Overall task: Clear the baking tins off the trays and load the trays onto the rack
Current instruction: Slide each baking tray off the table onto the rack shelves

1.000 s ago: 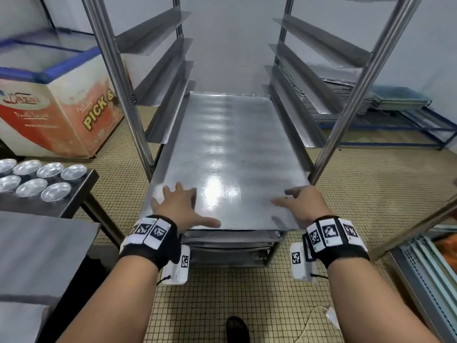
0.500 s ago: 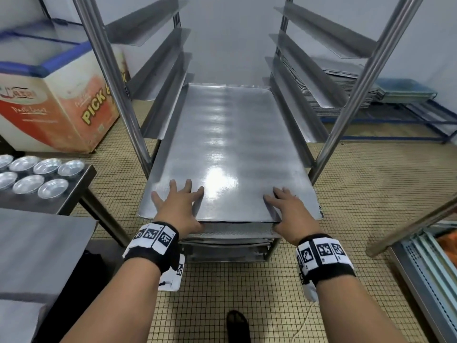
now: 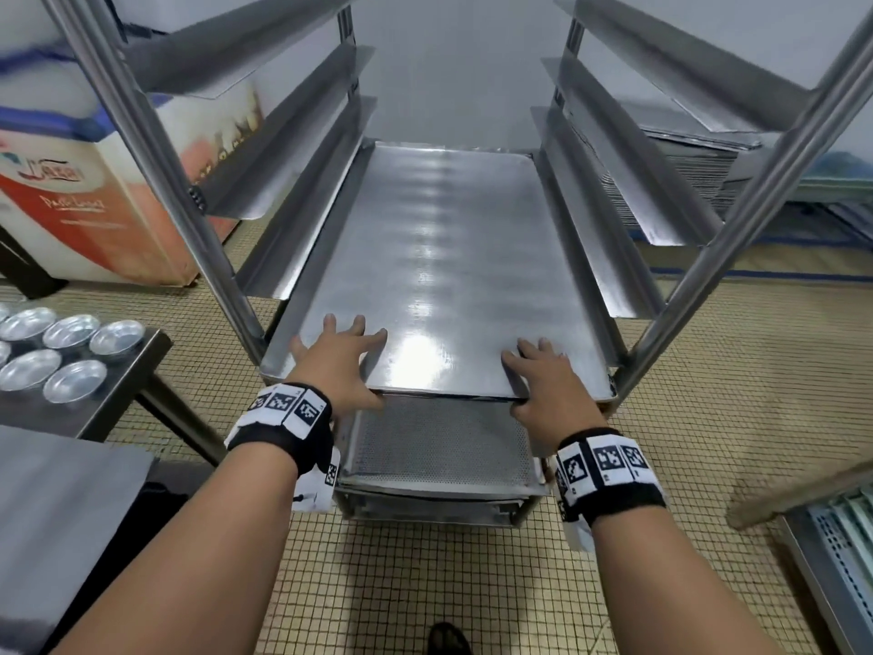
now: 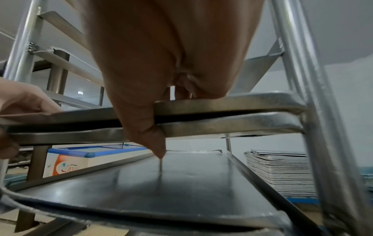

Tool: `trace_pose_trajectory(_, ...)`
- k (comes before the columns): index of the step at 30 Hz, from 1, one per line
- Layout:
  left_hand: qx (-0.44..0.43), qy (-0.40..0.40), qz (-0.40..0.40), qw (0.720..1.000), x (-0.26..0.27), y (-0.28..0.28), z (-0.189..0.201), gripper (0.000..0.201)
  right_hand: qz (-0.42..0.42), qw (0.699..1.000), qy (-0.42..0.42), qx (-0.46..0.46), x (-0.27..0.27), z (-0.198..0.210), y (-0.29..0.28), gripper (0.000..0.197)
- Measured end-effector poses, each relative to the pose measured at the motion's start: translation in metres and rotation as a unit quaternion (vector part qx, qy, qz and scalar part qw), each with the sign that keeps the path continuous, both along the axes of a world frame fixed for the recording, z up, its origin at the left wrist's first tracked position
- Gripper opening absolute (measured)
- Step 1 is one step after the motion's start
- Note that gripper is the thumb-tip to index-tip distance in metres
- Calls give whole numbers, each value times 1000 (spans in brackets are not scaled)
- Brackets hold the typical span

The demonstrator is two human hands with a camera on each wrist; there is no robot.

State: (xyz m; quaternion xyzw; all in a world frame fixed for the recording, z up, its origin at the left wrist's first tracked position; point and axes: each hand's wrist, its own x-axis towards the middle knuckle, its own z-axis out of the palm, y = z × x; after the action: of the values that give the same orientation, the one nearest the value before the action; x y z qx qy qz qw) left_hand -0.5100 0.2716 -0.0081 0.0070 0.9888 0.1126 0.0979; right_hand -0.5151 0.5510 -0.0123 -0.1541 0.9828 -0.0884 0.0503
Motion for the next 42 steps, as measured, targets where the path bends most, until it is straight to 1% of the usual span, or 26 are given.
trace_pose_trajectory(4, 2, -2, 7, 1000, -25, 2, 5, 100, -1, 1000, -8, 12, -32, -4, 0, 72)
trace_pose_trajectory(8, -6, -2, 12, 1000, -45, 2, 5, 101, 13, 999, 6, 31, -57, -7, 0, 66)
trace_pose_trajectory(11, -10, -4, 12, 1000, -58, 0, 5, 101, 14, 999, 12, 45, -70, -8, -1, 68)
trace_pose_trajectory(16, -10, -18, 10, 1000, -70, -2, 7, 102, 17, 998, 20, 62, -83, -13, -4, 70)
trace_pose_trajectory(19, -36, -24, -1, 999, -72, -3, 9, 99, 14, 997, 31, 70, -83, -13, -6, 72)
trace_pose_trajectory(21, -63, -17, -5, 998, -66, -2, 6, 94, 9, 995, 44, 85, -78, -14, -8, 75)
trace_pose_trajectory(24, -123, 26, -9, 992, -39, -3, -7, 83, -15, 992, 64, 111, -58, -17, -15, 83)
trace_pose_trajectory(25, -138, 43, -12, 989, -26, -5, -13, 83, -26, 990, 72, 115, -48, -18, -18, 82)
trace_pose_trajectory(27, -146, 68, -14, 987, 2, -11, -21, 89, -42, 989, 91, 110, -26, -17, -26, 77)
trace_pose_trajectory(29, -129, 71, -16, 989, 29, -21, -24, 93, -50, 989, 98, 94, -2, -15, -35, 75)
trace_pose_trajectory(31, -83, 39, -4, 996, 58, -34, -24, 85, -51, 992, 90, 75, 21, -13, -49, 76)
trace_pose_trajectory(32, -54, 18, 14, 998, 73, -43, -23, 79, -47, 993, 81, 65, 31, -12, -58, 74)
trace_pose_trajectory(33, -28, 2, 40, 999, 88, -54, -22, 72, -38, 995, 68, 58, 41, -11, -69, 72)
trace_pose_trajectory(35, -4, -32, 95, 995, 122, -77, -20, 58, 1, 998, 36, 52, 59, -9, -97, 64)
trace_pose_trajectory(38, -20, -78, 162, 983, 180, -120, -19, 50, 69, 996, -16, 52, 90, -6, -150, 43)
trace_pose_trajectory(40, -27, -85, 211, 973, 225, -150, -20, 42, 111, 990, -51, 62, 116, -6, -190, 35)
trace_pose_trajectory(42, -30, -85, 267, 959, 273, -179, -24, 41, 166, 982, -56, 66, 143, -6, -231, 31)
